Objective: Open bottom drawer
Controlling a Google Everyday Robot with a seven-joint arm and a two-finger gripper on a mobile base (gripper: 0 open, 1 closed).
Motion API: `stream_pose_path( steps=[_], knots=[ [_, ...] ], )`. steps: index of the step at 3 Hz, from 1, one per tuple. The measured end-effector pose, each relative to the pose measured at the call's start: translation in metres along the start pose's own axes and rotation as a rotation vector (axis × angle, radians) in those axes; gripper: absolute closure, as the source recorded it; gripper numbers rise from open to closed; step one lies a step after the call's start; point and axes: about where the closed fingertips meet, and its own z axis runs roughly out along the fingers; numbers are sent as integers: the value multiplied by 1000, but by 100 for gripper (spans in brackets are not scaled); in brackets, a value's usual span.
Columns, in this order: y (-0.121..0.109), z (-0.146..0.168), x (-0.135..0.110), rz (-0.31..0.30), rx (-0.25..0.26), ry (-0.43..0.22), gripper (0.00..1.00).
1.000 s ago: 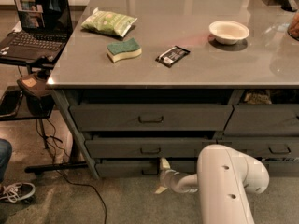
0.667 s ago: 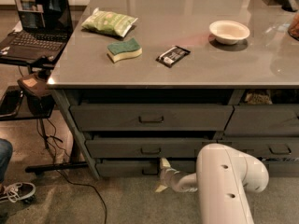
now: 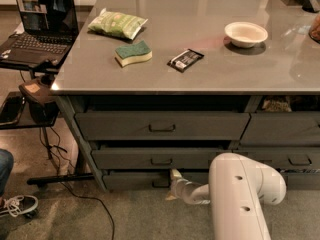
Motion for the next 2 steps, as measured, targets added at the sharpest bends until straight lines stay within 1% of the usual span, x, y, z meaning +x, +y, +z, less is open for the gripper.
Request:
stream_pose_path(
  steps=[2],
  knots=[
    [0,0,0,0,0,0,65]
  ],
)
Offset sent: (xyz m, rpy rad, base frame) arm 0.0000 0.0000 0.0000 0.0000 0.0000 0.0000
